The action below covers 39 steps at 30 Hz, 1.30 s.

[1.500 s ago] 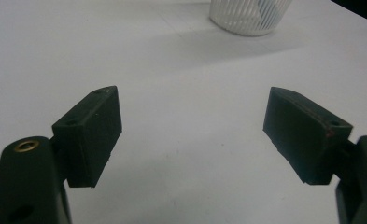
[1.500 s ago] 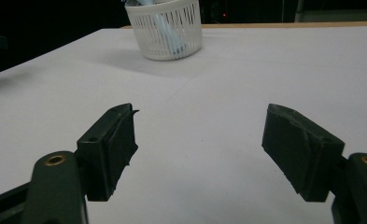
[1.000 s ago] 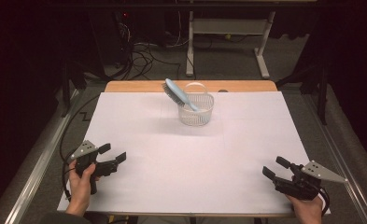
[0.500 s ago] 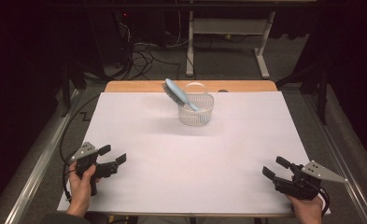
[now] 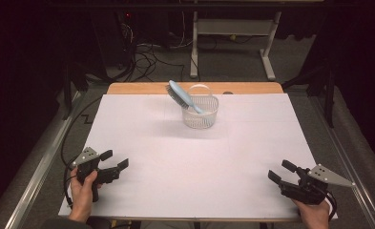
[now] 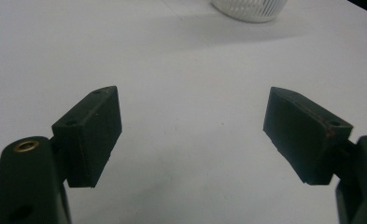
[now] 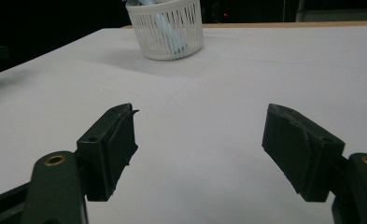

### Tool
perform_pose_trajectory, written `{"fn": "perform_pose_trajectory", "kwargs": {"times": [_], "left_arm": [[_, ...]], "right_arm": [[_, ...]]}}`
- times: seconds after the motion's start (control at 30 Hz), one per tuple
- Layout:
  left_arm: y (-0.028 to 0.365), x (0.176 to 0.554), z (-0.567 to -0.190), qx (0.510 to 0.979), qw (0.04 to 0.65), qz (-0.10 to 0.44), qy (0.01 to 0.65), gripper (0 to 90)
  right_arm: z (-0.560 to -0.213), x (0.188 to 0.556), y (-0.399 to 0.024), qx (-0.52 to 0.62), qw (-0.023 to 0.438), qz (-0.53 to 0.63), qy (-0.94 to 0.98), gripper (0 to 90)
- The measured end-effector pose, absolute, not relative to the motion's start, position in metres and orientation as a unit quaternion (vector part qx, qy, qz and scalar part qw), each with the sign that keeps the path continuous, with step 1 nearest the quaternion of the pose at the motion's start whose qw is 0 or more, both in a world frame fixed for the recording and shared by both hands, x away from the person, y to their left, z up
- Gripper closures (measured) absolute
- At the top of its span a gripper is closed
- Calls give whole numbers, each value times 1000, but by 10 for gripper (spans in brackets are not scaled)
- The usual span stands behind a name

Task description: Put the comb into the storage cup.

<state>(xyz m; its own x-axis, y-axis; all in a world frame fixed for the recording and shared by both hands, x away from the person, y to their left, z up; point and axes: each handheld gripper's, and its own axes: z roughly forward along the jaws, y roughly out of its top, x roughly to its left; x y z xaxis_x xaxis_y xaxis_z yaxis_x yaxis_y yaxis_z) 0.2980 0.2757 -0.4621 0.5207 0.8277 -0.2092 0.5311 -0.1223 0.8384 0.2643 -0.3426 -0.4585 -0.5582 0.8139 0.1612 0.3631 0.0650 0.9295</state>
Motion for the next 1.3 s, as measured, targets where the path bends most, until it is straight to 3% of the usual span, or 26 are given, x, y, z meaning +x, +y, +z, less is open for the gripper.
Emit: {"fn": "perform_pose_trajectory", "kwargs": {"times": [1.3], "left_arm": [[278,289,-474,726,475,141,477,186]], "right_arm": [[-457,262,-342,420,209,540,698,261]]}}
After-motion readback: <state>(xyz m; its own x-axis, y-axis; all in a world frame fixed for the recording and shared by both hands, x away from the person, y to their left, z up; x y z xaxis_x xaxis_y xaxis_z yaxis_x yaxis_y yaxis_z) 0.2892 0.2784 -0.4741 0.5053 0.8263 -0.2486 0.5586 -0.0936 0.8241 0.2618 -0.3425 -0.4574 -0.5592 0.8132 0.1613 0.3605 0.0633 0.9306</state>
